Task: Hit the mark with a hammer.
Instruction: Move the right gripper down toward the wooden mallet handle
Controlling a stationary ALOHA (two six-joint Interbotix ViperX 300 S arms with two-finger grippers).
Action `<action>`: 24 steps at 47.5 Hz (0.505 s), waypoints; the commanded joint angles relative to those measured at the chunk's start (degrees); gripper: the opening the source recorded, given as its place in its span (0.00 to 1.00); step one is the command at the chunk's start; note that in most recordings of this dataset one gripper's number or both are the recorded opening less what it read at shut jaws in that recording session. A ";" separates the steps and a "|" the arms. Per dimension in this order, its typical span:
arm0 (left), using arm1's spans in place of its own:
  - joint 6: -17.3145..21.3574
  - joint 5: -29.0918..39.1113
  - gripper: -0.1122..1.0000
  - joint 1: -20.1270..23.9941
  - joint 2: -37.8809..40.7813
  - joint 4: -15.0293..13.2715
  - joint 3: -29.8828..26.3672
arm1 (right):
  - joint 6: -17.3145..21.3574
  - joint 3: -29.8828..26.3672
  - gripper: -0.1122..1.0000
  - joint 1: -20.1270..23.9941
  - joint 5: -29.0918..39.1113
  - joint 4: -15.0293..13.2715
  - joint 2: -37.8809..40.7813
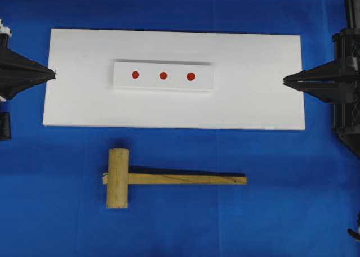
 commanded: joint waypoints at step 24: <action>0.18 1.32 0.12 0.09 0.18 -0.53 -0.79 | 6.68 -10.11 0.05 6.42 7.38 0.53 16.52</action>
